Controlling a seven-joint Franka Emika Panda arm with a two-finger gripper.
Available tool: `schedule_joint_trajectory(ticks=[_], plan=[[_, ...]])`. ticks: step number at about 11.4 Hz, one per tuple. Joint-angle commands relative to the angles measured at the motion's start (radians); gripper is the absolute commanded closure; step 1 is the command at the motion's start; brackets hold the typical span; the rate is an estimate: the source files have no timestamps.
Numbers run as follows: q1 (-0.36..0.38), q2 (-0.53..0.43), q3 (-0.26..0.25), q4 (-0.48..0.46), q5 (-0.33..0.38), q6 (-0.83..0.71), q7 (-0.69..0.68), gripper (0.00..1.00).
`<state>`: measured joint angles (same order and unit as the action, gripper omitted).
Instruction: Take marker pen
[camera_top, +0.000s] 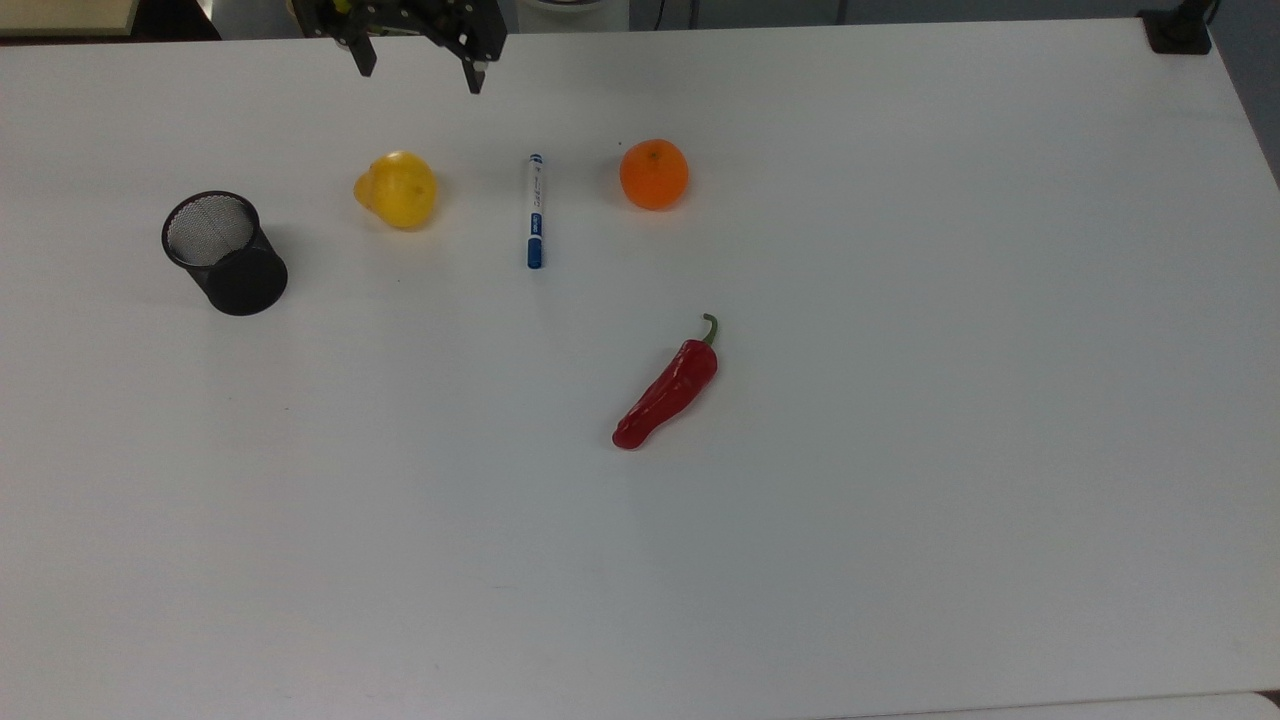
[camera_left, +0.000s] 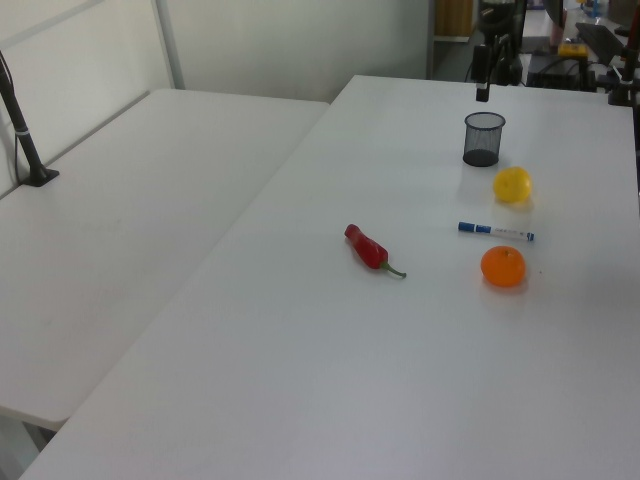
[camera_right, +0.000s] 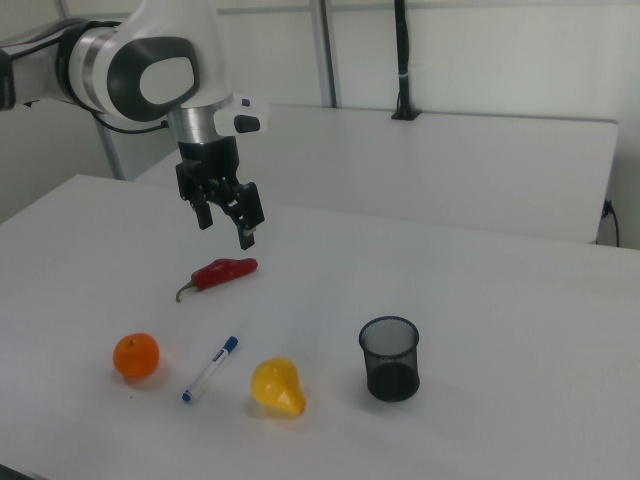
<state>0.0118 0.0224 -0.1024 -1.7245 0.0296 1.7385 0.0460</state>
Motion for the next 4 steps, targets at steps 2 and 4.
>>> schedule_joint_trajectory(ticks=[2,4], plan=[[0.063,-0.094,-0.083,-0.090,0.013,0.033,-0.020,0.00],[0.051,-0.096,-0.083,-0.090,0.013,0.033,-0.020,0.00]])
